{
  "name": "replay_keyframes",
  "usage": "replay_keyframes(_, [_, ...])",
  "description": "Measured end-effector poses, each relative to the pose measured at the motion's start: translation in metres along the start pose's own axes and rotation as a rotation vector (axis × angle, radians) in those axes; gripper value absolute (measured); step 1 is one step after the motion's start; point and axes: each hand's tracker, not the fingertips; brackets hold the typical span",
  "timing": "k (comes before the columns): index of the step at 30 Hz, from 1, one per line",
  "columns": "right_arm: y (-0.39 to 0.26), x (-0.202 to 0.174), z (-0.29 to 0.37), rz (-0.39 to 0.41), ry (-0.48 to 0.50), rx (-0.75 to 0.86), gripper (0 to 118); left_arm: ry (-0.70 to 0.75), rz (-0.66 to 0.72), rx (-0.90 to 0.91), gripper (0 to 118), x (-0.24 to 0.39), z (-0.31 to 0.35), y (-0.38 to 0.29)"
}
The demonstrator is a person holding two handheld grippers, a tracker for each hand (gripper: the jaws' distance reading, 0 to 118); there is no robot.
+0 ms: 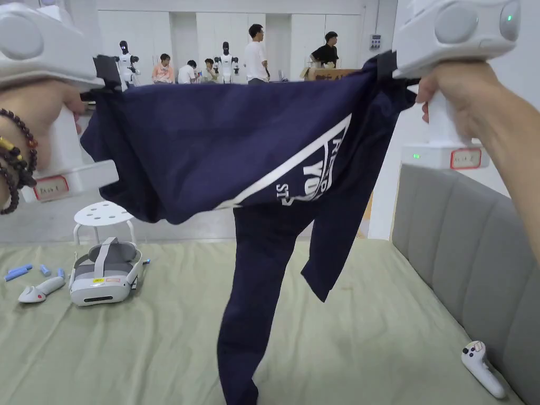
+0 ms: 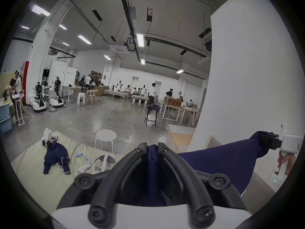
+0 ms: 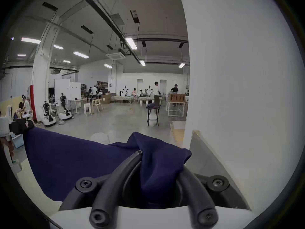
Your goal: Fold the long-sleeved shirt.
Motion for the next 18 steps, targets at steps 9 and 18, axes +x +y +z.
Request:
replay_keyframes(9, [-0.251, -0.008, -0.079, -0.023, 0.043, -0.353, 7, 0.063, -0.053, -0.37, 16, -0.032, -0.055, -0.239])
replay_keyframes(18, [-0.374, -0.01, -0.039, -0.09, 0.058, -0.479, 6, 0.055, -0.045, -0.504, 16, -0.039, -0.003, -0.361])
